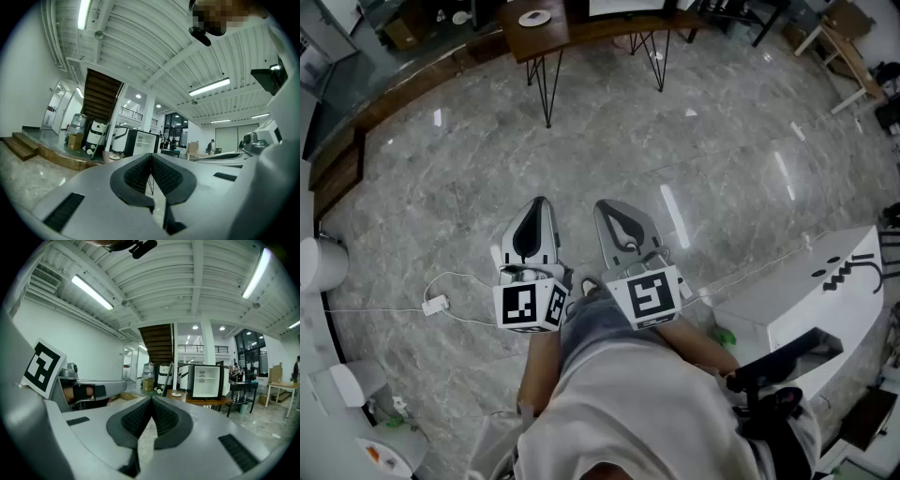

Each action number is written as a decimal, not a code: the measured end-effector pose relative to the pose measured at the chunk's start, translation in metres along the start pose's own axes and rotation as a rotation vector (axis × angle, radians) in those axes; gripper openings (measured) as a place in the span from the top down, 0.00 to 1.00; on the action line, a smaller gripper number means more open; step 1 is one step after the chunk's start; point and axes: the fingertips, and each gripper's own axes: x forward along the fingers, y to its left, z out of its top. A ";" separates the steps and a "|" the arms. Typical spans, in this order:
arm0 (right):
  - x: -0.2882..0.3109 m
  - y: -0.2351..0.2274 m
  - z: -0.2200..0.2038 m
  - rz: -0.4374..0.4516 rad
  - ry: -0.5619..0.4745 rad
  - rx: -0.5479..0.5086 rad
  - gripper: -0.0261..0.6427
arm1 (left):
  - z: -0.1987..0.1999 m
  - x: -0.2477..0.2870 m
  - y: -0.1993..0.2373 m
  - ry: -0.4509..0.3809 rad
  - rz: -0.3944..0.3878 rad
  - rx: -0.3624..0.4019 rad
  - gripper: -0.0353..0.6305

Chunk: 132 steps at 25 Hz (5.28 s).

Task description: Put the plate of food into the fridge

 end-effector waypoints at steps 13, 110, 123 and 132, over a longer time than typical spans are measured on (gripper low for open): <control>0.059 -0.040 -0.021 0.022 0.038 0.017 0.94 | -0.026 0.071 0.022 0.036 0.004 -0.056 0.92; 1.714 -0.696 -0.074 -0.284 0.460 0.644 0.93 | -0.204 1.649 0.982 1.028 -0.623 0.139 0.91; 1.748 -0.695 -0.180 -0.393 0.599 0.940 0.72 | -0.281 1.662 0.999 1.265 -0.823 0.152 0.74; 1.763 -0.699 -0.195 -0.378 0.435 1.246 0.73 | -0.300 1.667 0.999 1.280 -0.858 0.027 0.82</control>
